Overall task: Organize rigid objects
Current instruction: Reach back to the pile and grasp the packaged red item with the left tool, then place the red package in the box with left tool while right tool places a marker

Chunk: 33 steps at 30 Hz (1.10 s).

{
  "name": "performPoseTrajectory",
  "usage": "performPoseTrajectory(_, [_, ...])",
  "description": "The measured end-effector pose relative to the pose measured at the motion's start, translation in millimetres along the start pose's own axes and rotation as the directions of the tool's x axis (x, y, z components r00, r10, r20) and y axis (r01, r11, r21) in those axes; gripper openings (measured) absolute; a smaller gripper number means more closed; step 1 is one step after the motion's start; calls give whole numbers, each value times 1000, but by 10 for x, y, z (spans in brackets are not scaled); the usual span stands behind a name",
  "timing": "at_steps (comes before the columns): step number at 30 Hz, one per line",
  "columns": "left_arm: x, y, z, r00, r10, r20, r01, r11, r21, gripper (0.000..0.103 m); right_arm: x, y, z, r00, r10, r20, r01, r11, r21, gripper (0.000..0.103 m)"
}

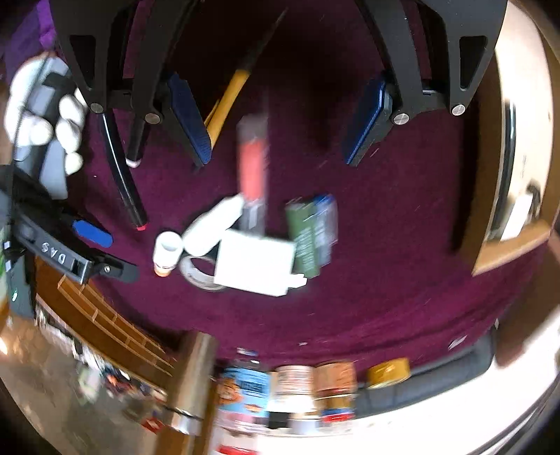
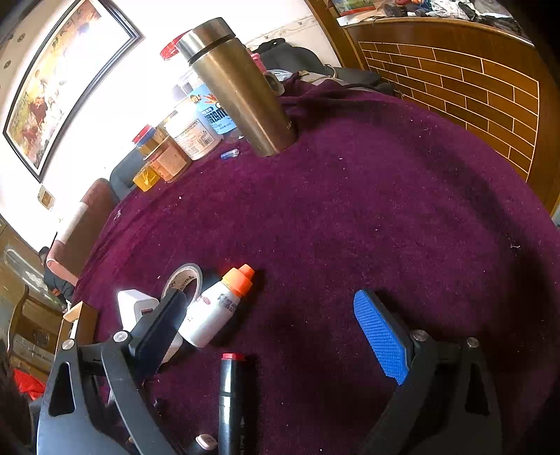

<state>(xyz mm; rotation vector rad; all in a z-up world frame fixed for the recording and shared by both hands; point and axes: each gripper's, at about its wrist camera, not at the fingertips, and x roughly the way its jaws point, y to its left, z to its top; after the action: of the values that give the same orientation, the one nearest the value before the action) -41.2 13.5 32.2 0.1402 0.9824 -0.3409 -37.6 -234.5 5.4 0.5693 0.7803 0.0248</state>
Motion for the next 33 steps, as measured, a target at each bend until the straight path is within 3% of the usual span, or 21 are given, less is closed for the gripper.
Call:
performPoseTrajectory(2, [167,-160,51,999,38,-9,-38,998,57,70,2,0,3,1000,0,0,0,1000,1,97])
performPoseTrajectory(3, [186,-167,42,999,44,-6,-44,997,57,57,0,-2,0,1000,1,0,-1,1000,1,97])
performPoseTrajectory(4, [189,-119,22,1000,27,-16,-26,999,30,28,2,-2,2,1000,1,0,-1,1000,2,97])
performPoseTrajectory(6, [125,13,-45,1000,-12,-22,12,1000,-24,12,6,2,1,1000,-2,-1,2,1000,0,97])
performPoseTrajectory(8, [-34,195,-170,999,-40,-12,39,996,-79,12,16,13,2,1000,-9,-3,9,1000,-6,97])
performPoseTrajectory(12, [-170,388,-283,1000,-30,-2,29,992,-120,13,23,22,4,1000,-15,-4,15,1000,-12,98])
performPoseTrajectory(14, [-119,388,-261,1000,-20,-10,19,993,-115,22,23,20,4,1000,-12,-3,12,1000,-9,98])
performPoseTrajectory(16, [15,349,-196,1000,-8,-21,5,994,-109,40,25,17,4,1000,-10,-2,10,1000,-8,98])
performPoseTrajectory(20, [138,185,-165,999,54,3,-54,998,-43,43,27,16,1,1000,-15,-1,15,1000,-10,98])
performPoseTrajectory(21, [135,174,-177,998,55,12,-54,998,-43,43,29,16,0,1000,-17,0,17,1000,-11,98])
performPoseTrajectory(22, [113,203,-203,999,35,19,-34,997,-63,36,31,18,1,1000,-17,-1,17,1000,-12,98])
performPoseTrajectory(24, [44,295,-256,1000,-22,19,24,993,-117,11,35,25,1,1000,-21,0,21,1000,-15,98])
performPoseTrajectory(26, [-97,415,-330,996,-81,40,88,979,-183,10,58,41,11,1000,-24,-7,24,999,-25,98])
performPoseTrajectory(28, [-262,466,-384,993,-88,78,102,974,-201,10,99,90,44,998,-32,-46,29,997,-66,102])
performPoseTrajectory(33, [-742,646,-479,971,-137,194,181,956,-232,10,-79,357,-119,987,-48,-152,10,970,-242,86])
